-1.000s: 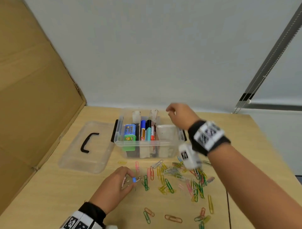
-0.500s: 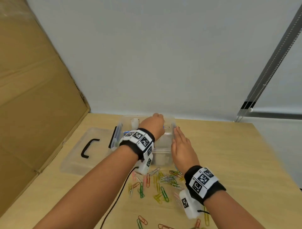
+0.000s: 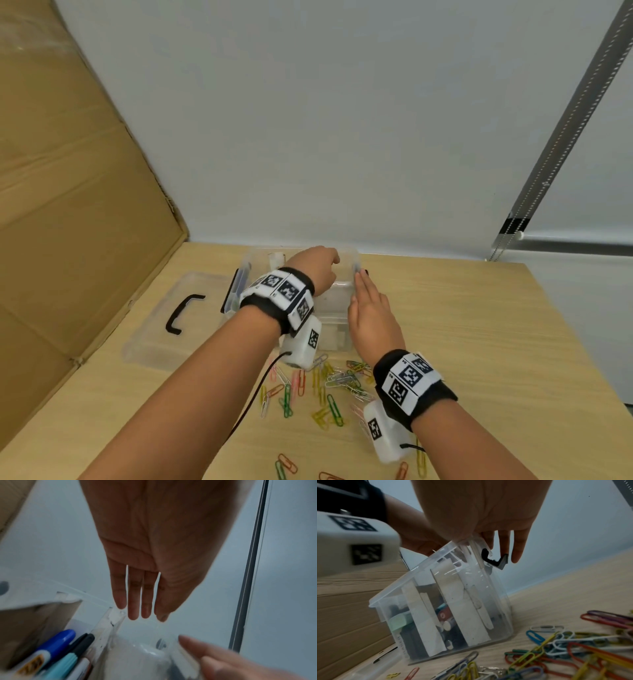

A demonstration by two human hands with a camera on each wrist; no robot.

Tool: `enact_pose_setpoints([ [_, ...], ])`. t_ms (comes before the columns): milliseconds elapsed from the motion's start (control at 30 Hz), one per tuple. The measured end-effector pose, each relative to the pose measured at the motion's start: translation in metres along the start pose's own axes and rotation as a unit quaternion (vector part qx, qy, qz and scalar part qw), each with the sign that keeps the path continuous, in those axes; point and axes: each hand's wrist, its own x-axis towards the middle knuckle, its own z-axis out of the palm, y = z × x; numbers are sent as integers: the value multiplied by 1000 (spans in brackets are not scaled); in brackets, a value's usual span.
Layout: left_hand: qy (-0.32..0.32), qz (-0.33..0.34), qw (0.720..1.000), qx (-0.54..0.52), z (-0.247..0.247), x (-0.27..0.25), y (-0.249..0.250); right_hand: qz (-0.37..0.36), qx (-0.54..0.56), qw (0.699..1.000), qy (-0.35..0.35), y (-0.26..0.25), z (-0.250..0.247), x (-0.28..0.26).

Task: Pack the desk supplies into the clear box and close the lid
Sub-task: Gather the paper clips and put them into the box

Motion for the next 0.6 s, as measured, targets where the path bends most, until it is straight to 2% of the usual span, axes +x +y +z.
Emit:
enact_pose_setpoints([
  [167, 164, 79, 979, -89, -1, -87, -3, -2, 6, 1000, 8, 1, 2, 1],
  [233, 195, 105, 970, -98, 10, -122, -5, 3, 11, 1000, 8, 2, 3, 0],
  [400, 127, 97, 983, -93, 67, -169, -28, 7, 9, 1000, 7, 2, 3, 2],
  [533, 69, 44, 993, -80, 106, -185, -55, 14, 50, 998, 25, 4, 2, -10],
  [600, 37, -4, 996, -80, 117, -186, -72, 30, 54, 997, 36, 8, 1, -27],
])
